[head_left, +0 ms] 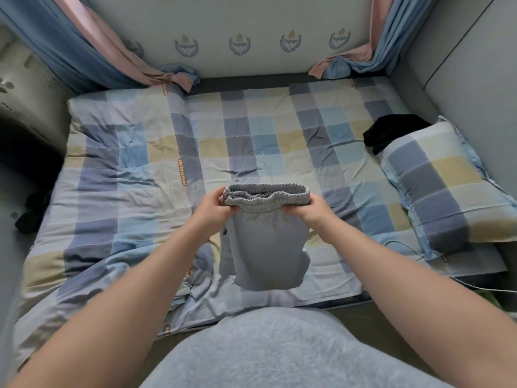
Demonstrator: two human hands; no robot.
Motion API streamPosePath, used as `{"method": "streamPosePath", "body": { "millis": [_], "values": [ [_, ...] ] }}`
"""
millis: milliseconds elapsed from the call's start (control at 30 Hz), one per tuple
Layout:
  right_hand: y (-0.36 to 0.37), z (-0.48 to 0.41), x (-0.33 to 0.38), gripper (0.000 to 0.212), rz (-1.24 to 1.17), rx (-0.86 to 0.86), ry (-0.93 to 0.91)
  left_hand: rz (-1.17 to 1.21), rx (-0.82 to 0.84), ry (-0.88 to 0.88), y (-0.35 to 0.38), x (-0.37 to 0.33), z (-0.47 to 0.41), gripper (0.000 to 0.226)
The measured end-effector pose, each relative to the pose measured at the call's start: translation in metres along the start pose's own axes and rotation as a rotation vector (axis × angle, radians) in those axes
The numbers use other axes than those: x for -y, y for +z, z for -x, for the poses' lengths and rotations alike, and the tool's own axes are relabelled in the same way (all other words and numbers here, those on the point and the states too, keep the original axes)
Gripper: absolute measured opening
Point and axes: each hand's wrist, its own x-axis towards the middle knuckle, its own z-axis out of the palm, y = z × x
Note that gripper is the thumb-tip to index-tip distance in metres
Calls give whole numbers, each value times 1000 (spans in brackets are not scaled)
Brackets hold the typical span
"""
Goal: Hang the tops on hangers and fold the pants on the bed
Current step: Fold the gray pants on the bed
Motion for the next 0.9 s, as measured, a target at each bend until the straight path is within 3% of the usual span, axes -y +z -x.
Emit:
{"method": "streamPosePath", "body": {
  "millis": [100,267,400,533,733,900],
  "values": [
    [-13,-20,18,30,46,-2,-90,-2,-77,48,8,-6,-17,32],
    [-27,-26,38,33,142,-24,-209,-69,-129,140,11,-10,-22,48],
    [-30,-21,14,34,266,-31,-170,-203,-129,127,16,14,-21,48],
    [-25,-24,-54,29,492,-2,-52,-299,-85,-8,29,75,-16,36],
    [-2,-22,-212,25,858,91,130,-429,59,-230,59,218,-9,26],
    [23,2,-341,22,901,207,339,-574,255,-473,89,343,15,23]
  ]
}}
